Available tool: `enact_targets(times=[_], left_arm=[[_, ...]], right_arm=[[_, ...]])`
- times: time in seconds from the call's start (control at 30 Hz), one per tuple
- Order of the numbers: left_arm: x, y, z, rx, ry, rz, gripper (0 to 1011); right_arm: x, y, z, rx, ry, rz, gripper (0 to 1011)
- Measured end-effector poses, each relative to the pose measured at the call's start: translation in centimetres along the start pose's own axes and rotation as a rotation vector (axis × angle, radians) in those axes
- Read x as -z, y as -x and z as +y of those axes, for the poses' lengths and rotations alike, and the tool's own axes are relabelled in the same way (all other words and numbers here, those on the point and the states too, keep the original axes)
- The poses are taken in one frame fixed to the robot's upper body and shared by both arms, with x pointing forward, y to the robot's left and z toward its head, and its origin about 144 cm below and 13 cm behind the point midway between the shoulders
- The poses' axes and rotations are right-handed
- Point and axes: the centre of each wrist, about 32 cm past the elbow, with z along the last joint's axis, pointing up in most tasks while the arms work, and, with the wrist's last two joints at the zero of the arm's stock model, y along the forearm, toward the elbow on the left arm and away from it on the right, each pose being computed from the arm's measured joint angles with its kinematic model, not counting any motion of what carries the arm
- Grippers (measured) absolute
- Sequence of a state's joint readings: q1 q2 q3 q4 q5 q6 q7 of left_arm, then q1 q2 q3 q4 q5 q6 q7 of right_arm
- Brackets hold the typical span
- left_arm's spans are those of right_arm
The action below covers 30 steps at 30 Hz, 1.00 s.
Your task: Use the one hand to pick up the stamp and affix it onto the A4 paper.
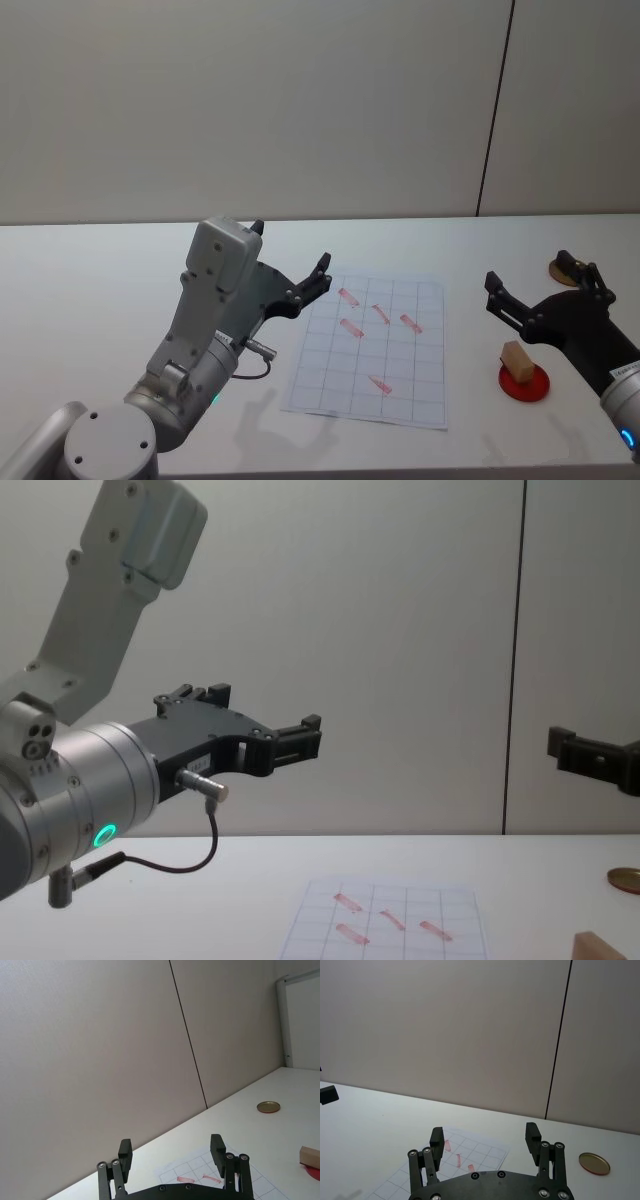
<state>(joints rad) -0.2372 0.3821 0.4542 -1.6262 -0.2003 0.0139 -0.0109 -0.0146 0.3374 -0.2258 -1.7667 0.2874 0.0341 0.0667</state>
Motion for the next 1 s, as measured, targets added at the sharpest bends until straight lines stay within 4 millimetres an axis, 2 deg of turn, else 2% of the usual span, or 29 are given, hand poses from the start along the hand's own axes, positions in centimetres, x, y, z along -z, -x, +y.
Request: enact_targets(times=[1.0], left_arm=[[0.00,0.00,0.00,0.000,0.000,0.000,993]], right_arm=[[0.00,0.00,0.00,0.000,0.000,0.000,1000]])
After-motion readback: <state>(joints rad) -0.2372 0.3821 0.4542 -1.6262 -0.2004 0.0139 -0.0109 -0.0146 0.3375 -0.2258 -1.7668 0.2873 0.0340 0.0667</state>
